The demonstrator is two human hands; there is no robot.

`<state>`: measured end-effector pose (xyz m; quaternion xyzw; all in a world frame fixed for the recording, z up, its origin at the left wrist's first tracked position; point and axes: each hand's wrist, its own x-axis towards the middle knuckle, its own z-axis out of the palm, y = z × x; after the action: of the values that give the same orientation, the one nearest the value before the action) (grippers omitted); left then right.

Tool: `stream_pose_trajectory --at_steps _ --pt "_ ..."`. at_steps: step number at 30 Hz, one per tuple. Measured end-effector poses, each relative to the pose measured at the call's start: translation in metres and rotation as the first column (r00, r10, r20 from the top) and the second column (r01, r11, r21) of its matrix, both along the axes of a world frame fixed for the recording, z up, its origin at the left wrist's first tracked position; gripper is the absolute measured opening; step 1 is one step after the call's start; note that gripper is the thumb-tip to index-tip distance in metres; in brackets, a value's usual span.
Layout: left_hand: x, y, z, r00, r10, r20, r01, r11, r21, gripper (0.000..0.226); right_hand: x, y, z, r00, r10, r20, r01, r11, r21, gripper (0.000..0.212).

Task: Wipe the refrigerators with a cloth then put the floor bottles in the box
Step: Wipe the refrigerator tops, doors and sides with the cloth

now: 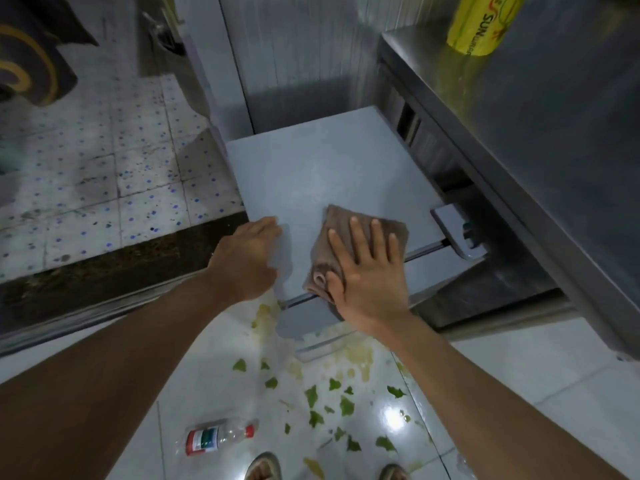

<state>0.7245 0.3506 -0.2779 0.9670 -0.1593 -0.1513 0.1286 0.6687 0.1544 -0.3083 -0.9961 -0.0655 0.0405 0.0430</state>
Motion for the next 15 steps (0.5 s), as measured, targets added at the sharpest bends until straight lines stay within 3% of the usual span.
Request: stream_pose_trajectory --at_steps 6,10,15 --pt "-0.018 0.017 0.006 0.998 0.048 -0.049 -0.055 0.988 -0.147 0.060 -0.045 0.064 -0.005 0.990 0.140 -0.002 -0.140 0.990 0.035 0.064" --pt "-0.021 0.005 0.006 0.997 0.078 0.016 -0.075 0.991 -0.114 0.055 -0.056 0.028 -0.013 0.962 0.270 0.032 -0.269 0.962 -0.045 0.067" --pt "-0.024 -0.030 0.004 0.999 -0.007 0.049 0.012 0.996 -0.092 0.060 -0.046 -0.069 -0.010 0.999 0.051 -0.002 -0.051 0.993 -0.110 0.073"
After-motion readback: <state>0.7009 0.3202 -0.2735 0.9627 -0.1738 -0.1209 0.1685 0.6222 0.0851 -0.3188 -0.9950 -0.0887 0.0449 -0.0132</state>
